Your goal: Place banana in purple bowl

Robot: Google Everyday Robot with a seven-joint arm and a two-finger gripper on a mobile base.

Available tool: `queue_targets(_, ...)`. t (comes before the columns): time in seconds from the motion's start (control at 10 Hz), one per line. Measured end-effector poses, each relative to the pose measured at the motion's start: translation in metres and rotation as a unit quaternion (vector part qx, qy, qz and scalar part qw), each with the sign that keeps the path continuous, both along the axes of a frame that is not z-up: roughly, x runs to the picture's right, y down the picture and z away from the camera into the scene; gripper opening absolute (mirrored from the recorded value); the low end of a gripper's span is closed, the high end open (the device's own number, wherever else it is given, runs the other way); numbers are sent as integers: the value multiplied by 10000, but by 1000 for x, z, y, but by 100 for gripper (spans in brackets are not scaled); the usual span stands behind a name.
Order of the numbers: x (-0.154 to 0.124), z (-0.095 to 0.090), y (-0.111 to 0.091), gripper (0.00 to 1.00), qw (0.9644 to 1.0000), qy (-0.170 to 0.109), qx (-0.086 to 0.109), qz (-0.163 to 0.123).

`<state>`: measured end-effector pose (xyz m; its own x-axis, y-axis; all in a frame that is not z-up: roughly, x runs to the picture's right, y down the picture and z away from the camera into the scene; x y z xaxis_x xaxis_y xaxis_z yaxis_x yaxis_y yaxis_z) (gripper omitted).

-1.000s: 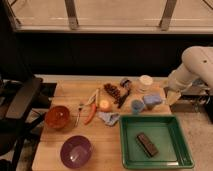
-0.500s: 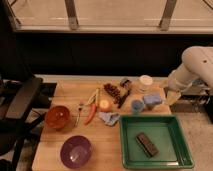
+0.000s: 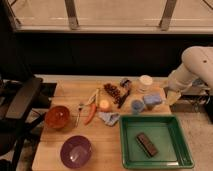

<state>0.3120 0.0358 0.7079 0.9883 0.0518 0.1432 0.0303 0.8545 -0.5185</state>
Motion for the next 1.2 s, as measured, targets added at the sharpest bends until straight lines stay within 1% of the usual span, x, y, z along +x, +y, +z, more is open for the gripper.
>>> queue_targets(0.1,-2,0,-3,65,9999,-82,56,-132)
queue_targets(0.2,-9,1,-6,65,9989,-242,151,-378)
queue_targets(0.3,-23,2,-11,65,9964,-433,277,-681)
queue_targets(0.4,-41,5,-14,65,9923,-616,406,-995)
queue_targets(0.5,-63,7,-17,65,9871,-803,518,-1282)
queue_targets(0.6,-95,9,-21,65,9787,-1072,642,-1632)
queue_targets(0.7,-122,11,-23,65,9708,-1316,735,-1868)
queue_targets(0.8,-141,11,-24,65,9655,-1500,778,-1983)
queue_targets(0.9,-159,10,-24,65,9617,-1663,801,-2028)
queue_targets(1.1,-153,10,-24,65,9625,-1613,803,-2030)
queue_targets(1.2,-156,10,-25,65,9620,-1631,802,-2038)
